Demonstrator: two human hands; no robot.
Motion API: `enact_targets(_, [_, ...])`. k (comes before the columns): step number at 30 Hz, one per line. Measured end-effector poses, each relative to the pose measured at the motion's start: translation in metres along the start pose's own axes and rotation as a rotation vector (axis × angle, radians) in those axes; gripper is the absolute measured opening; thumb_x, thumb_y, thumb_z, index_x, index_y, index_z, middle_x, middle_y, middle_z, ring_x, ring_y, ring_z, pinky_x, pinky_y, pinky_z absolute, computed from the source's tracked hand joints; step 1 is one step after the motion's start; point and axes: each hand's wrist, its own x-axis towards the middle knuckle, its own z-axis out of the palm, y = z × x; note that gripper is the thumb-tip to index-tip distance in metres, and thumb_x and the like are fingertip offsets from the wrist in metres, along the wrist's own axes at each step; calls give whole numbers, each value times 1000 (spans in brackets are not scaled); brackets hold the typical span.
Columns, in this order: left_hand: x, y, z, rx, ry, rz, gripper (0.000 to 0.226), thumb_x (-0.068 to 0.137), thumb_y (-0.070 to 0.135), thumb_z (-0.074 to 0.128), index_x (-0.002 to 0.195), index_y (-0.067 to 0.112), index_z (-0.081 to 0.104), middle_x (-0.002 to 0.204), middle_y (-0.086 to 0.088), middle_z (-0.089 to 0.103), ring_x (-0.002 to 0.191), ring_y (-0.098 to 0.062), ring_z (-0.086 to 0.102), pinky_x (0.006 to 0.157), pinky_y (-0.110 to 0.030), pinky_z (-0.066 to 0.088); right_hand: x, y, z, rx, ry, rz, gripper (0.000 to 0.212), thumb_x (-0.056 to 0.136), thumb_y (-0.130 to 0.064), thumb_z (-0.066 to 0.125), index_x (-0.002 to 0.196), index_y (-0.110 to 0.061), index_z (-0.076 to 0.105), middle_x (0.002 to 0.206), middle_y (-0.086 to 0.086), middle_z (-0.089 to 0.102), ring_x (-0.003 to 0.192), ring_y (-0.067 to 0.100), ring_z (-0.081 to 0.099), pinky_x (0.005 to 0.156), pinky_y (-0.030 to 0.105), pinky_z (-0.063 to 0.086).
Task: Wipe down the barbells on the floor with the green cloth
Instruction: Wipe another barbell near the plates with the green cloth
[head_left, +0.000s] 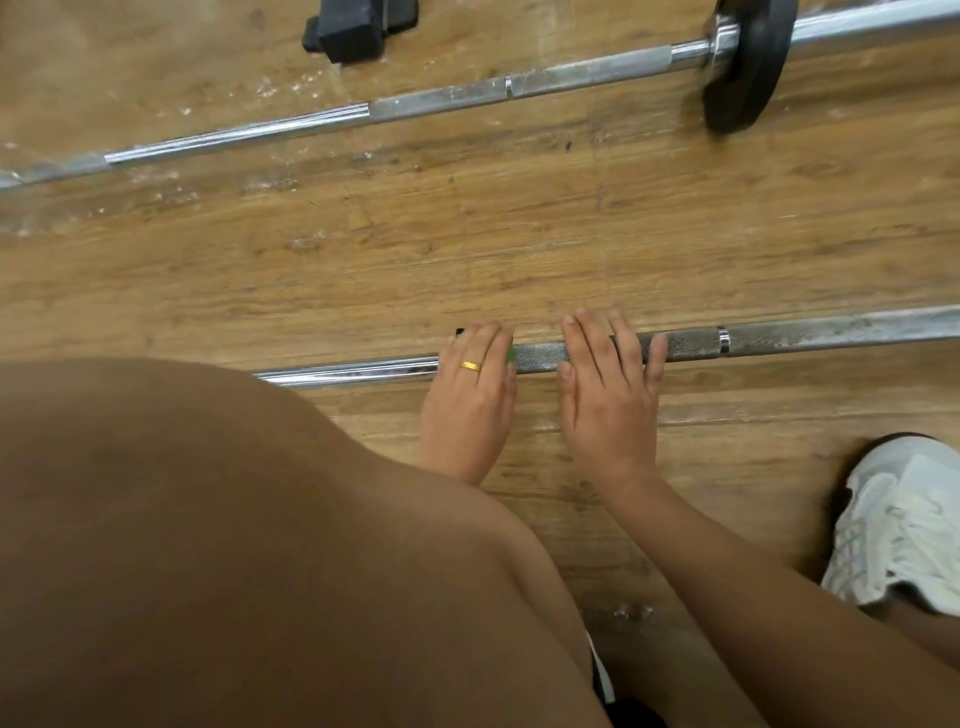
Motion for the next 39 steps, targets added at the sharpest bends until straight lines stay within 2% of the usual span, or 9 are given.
enact_targets(5, [-1,-21,-14,-30,73,-199,32,98,10,46,118,-2,67,114,-16,68,107,-32,59,90,-51,53,-10,3,-1,-12,6,-19,46,108,-30,33,150,-17,44,154,-1,45,147,24,31,124,49,2])
enact_targets(11, [-21,-13,-15,37,34,11,29,96,0,60,123,-7,65,124,-20,66,118,-36,62,103,-50,49,-18,3,-2,-20,20,-25,46,108,-31,31,151,-18,44,155,-2,44,147,23,30,124,49,0])
enact_targets(14, [-17,-29,-26,54,45,-116,26,97,8,57,118,-2,70,112,-15,71,99,-33,69,81,-35,51,-20,4,-3,-17,23,-27,46,108,-32,31,151,-19,44,155,-4,44,147,22,31,124,49,1])
enact_targets(17, [-12,-35,-34,9,49,-275,36,99,17,45,118,-1,70,110,-15,72,95,-34,70,73,-40,54,-19,4,-3,-8,25,-26,46,107,-31,33,149,-19,46,154,-4,46,146,23,33,124,49,2])
enact_targets(20, [-15,-34,-33,4,35,-193,29,101,11,53,120,-5,68,117,-19,70,103,-37,68,83,-46,58,-16,3,-3,-3,18,-13,46,107,-31,33,149,-18,47,152,-3,48,145,23,33,124,49,1])
enact_targets(23, [-19,-37,-29,2,18,-146,30,101,10,56,125,-8,63,125,-22,66,117,-39,63,96,-52,53,-11,2,-4,-16,-12,-4,46,106,-31,33,149,-19,46,153,-2,47,145,24,33,124,48,0])
enact_targets(27, [-26,-48,-24,52,8,-30,39,104,12,46,135,-9,56,138,-24,57,132,-39,52,111,-54,42,1,1,-7,-4,-59,10,46,105,-30,35,148,-18,48,153,-2,47,144,26,36,124,48,0])
enact_targets(33, [-8,-70,-21,54,4,-128,44,107,19,39,142,-7,48,143,-22,52,139,-35,44,112,-49,42,23,-2,-11,-8,-150,41,45,104,-29,38,146,-17,51,150,-2,50,142,26,37,123,47,0])
enact_targets(39, [20,-79,-21,32,-81,-154,47,108,23,36,143,-6,47,144,-22,51,138,-35,46,115,-45,39,52,-5,-10,8,-228,95,49,105,-32,27,142,-15,53,144,-1,53,141,26,37,122,50,6])
